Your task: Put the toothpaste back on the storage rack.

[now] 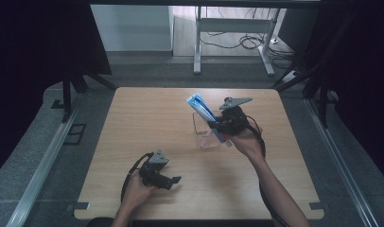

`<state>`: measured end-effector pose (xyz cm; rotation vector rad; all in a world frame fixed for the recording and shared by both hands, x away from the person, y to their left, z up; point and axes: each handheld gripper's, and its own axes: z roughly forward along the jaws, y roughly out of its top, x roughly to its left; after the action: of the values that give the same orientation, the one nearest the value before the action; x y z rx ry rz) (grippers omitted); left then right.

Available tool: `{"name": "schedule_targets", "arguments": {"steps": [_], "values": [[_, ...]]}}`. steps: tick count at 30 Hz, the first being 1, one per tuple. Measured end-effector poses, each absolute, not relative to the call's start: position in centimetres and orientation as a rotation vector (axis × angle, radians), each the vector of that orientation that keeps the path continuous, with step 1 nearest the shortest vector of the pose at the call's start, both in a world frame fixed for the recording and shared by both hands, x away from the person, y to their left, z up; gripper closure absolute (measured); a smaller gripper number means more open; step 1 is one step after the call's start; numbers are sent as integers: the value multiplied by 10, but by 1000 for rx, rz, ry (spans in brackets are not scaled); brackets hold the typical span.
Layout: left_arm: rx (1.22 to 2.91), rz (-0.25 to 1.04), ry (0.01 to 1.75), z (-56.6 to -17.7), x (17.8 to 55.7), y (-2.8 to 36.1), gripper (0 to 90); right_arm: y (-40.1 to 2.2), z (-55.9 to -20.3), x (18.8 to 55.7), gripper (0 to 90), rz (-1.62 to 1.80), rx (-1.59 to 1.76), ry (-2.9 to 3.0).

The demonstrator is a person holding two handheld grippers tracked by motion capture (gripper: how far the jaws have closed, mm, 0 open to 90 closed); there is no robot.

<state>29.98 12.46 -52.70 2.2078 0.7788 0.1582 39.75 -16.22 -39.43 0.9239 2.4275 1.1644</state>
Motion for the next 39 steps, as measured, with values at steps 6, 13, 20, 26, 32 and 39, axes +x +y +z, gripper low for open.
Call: {"name": "schedule_targets", "arguments": {"steps": [6,13,20,26,32,39], "values": [[2216,162,769,-527,300,125,127,-159,-395,406,724,1188,939,2413],[2219,161,767,-527,300,124,127,-154,-392,417,723,1209,942,2390],[2217,161,762,-526,300,124,127,-146,-390,426,723,1236,938,2367],[2213,158,763,-526,300,124,127,-139,-391,436,724,1227,937,2357],[2213,160,762,-526,300,124,127,-136,-397,445,723,1227,941,2349],[2211,156,762,-526,300,123,127,-133,-409,453,723,1206,941,2348]]}}
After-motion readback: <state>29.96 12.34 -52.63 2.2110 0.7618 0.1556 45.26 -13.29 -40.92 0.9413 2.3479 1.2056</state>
